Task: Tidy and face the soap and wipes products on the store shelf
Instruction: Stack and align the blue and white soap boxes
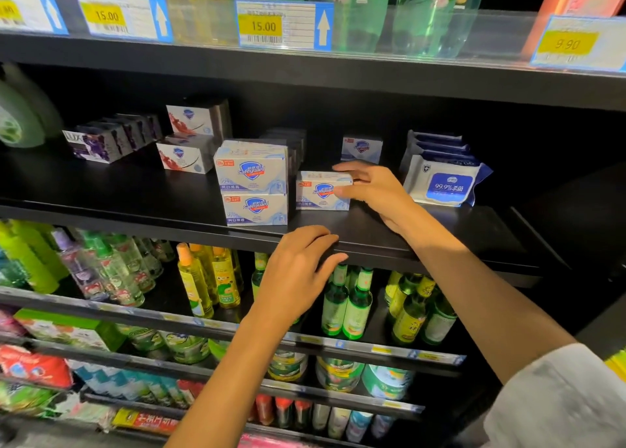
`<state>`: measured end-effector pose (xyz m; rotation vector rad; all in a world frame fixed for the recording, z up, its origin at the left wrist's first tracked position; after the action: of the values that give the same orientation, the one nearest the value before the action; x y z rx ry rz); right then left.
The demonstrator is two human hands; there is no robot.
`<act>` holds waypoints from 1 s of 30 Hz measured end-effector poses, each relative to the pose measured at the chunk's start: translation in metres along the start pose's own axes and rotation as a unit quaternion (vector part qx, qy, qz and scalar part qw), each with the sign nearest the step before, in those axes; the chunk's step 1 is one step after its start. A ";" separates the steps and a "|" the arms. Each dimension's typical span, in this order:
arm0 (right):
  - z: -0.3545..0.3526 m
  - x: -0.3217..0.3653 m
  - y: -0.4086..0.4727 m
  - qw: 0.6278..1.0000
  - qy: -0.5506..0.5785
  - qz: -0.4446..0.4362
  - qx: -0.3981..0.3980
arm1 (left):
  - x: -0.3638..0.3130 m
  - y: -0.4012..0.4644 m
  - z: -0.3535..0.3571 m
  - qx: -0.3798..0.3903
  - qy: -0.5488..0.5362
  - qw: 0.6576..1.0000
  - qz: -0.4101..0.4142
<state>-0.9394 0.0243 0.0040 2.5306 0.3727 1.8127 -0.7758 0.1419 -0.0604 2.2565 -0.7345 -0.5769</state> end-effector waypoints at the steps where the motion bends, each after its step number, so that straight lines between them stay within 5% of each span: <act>1: -0.003 -0.004 0.003 0.999 0.037 0.012 0.007 | 0.000 0.001 0.000 0.005 0.001 1.000 0.001; 5: -0.031 -0.021 0.032 0.983 0.151 0.063 -0.082 | 0.001 0.009 -0.002 0.048 0.006 0.999 0.004; 9: -0.047 -0.020 0.071 0.976 -0.013 0.089 -0.200 | 0.000 0.028 -0.005 0.122 -0.008 0.992 0.036; 12: -0.050 -0.024 0.093 0.969 -0.087 0.084 -0.217 | 0.010 0.036 -0.004 0.173 -0.024 0.984 0.018; 22: -0.067 -0.043 0.132 0.960 -0.083 0.089 -0.253 | 0.021 0.031 0.000 0.068 -0.026 0.997 0.014; 30: -0.068 -0.047 0.144 0.956 -0.113 0.094 -0.252 | 0.021 0.031 -0.002 0.073 -0.038 0.997 -0.007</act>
<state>-0.9899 -0.1334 0.0032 2.4135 -0.3095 1.4024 -0.7694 0.1102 -0.0409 2.3864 -0.8226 -0.6386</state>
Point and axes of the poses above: each hand's wrist, its own y-axis towards the middle knuckle, its own z-axis out of the palm, x = y × z, the point moved 5 cm from there along y, towards the middle knuckle, and after that the axes turned 5 degrees about z, right-handed, at the moved point
